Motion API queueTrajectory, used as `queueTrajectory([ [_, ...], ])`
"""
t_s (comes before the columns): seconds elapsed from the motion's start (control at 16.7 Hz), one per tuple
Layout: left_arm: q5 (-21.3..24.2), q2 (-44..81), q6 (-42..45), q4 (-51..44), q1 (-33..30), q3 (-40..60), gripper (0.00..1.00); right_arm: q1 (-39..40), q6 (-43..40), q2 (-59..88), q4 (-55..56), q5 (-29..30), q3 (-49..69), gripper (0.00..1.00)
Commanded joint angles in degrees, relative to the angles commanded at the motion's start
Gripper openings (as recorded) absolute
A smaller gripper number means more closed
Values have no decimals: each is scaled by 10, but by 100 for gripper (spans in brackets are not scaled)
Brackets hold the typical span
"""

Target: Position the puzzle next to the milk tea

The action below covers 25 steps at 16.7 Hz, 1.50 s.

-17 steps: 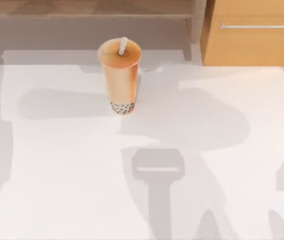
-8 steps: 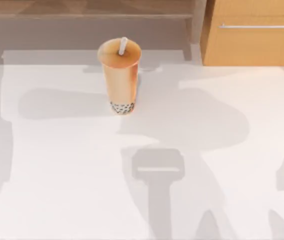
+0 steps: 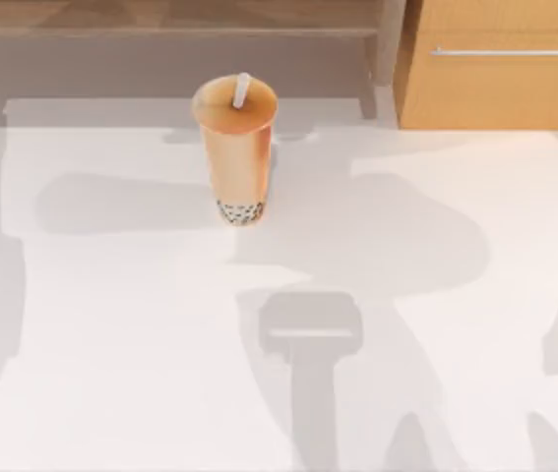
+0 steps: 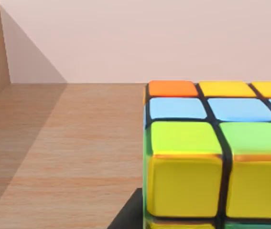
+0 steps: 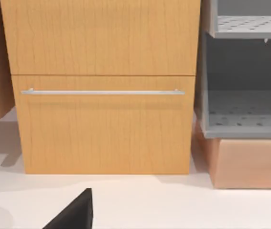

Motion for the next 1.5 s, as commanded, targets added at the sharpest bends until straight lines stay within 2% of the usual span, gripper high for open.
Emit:
queueTrajectory([
  [0.24, -1, -2, 1, 0, -2, 0, 0, 0, 0, 0, 0, 0, 0, 100],
  [0.54, -27, -46, -12, 1, -30, -15, 0, 0, 0, 0, 0, 0, 0, 100],
  [1.02, -2, -8, -1, -14, -5, 24, 0, 0, 0, 0, 0, 0, 0, 100],
  [1.5, -4, -3, 0, -29, -5, 31, 0, 0, 0, 0, 0, 0, 0, 100],
])
